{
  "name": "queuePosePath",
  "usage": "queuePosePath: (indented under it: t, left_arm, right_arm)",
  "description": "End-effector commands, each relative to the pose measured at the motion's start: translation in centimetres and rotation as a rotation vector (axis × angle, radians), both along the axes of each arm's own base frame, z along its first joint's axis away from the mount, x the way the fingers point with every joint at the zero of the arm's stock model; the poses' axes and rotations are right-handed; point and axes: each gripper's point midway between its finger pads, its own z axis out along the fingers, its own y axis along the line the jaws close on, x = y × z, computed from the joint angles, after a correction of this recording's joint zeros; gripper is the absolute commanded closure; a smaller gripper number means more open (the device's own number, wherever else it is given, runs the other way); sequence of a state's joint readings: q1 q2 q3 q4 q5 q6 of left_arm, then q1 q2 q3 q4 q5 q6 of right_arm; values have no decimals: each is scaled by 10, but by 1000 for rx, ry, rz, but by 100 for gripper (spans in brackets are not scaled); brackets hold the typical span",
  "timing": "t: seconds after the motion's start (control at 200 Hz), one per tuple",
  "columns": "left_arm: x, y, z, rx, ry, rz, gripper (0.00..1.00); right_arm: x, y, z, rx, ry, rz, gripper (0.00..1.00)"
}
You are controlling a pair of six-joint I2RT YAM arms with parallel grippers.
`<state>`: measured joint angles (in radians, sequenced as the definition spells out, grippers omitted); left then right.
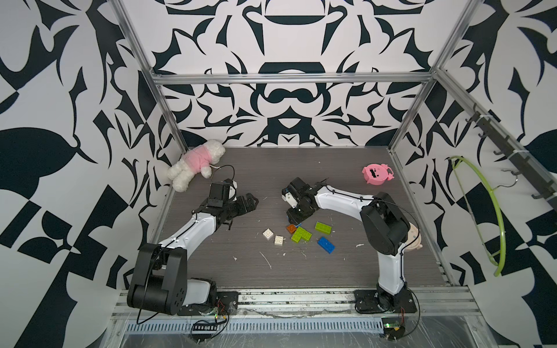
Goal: Assemble a heart with lego
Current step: Pick up the lego brick from the center of the board.
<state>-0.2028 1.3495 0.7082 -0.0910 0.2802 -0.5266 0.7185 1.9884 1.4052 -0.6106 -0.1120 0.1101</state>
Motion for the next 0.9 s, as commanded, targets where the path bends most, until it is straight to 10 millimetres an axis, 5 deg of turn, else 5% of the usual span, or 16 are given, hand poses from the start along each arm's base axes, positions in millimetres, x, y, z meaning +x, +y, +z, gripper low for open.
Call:
queuePosePath:
  t: [0.0,0.075,0.295,0.475,0.705,0.895]
  left_arm:
    - [1,-1,3,1,-10,-9,1]
    - [1,-2,3,-4,-7,-12,1]
    - [0,-1,6,-2,-20,-8,1]
    - [-1,-1,6,-3,-11,-6,1]
    - [-6,3,6,5,-24,10,1]
    - [-7,4,6,8,-43,9,1]
  right_arm:
    - [3,-1,14,1,-30,2,60]
    - [4,-1,14,8,-33,1,68]
    - [4,4,10,11,-23,13,62]
    - [6,1,12,0,-47,11,74]
    - [-2,3,50,99,-99,5,77]
    - [-40,-2,70,219,-57,6,78]
